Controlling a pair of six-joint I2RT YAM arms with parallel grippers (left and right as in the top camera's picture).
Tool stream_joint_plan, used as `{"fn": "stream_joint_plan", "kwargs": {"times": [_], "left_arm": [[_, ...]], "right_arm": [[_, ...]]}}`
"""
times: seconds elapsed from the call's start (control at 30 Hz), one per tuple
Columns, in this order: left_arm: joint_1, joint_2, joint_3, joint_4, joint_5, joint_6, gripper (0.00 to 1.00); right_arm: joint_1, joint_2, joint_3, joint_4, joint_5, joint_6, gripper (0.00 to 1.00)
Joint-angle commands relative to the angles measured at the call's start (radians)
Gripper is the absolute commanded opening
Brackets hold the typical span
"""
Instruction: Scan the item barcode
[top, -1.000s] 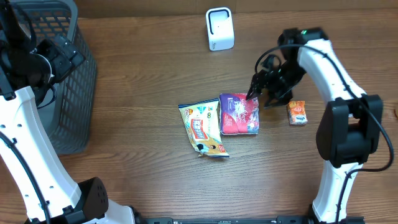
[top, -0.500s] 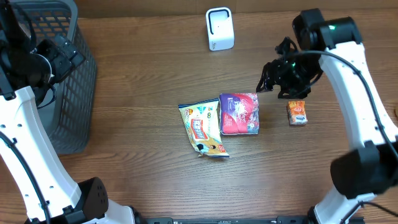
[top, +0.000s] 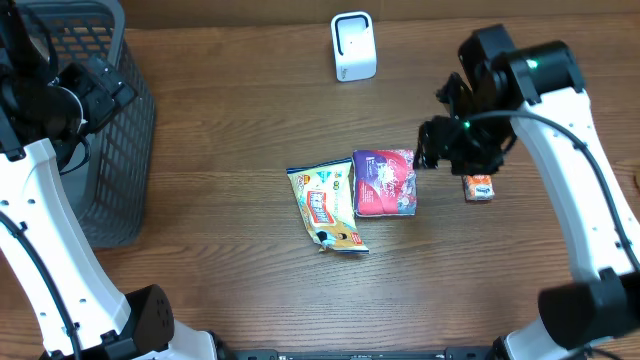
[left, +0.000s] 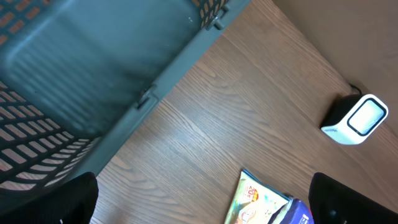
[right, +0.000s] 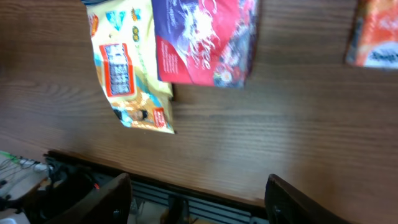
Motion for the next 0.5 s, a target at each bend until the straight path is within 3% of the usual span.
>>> {"fn": "stream_joint_plan", "kwargs": {"times": [0.0, 0.17, 0.2, 0.23, 0.47], "left_arm": [[0.004, -0.005, 0.001, 0.001, 0.050, 0.019, 1.00], [-0.020, 0.002, -0.005, 0.001, 0.458, 0.244, 1.00], [-0.039, 0.003, -0.018, 0.001, 0.492, 0.292, 1.00], [-0.063, 0.003, -0.038, 0.001, 0.495, 0.320, 1.00], [-0.312, 0.010, -0.327, 0.026, 0.427, 0.329, 1.00]], "right_arm": [[-0.002, -0.110, -0.047, 0.001, 0.089, 0.016, 0.70], [-0.002, -0.146, -0.099, 0.015, 0.124, 0.018, 0.75], [-0.002, -0.146, -0.106, 0.029, 0.127, 0.018, 0.82], [-0.002, -0.146, -0.113, 0.048, 0.132, 0.018, 1.00], [-0.060, -0.146, -0.129, 0.162, 0.165, 0.018, 1.00]]}}
